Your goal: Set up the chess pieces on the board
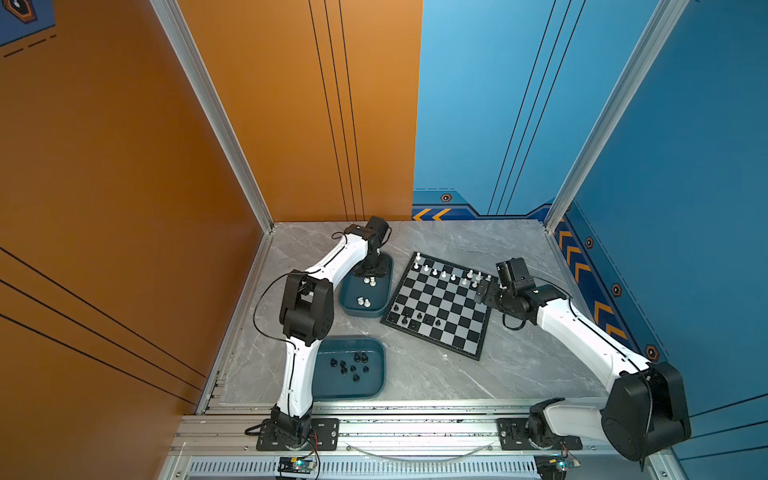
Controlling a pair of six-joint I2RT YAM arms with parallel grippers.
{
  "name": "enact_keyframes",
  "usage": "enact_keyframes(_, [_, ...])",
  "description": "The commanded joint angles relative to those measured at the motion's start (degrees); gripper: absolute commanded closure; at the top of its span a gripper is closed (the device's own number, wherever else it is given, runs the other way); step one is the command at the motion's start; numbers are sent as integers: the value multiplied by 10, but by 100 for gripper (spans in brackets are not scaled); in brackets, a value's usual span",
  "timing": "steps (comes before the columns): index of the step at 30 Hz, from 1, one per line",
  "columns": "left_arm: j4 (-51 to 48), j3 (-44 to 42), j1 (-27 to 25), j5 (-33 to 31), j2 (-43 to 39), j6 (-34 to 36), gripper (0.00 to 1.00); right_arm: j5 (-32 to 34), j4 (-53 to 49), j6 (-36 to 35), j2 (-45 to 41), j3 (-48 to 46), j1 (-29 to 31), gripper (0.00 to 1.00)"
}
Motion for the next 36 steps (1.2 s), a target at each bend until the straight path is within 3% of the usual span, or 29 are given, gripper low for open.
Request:
enact_keyframes(1, [-22, 26, 4, -12, 18, -7, 56, -8, 9, -4, -4, -3, -7, 0])
enact_keyframes(36, [-39, 58, 10, -2, 48, -18, 62, -36, 11, -23, 30, 17, -32, 0])
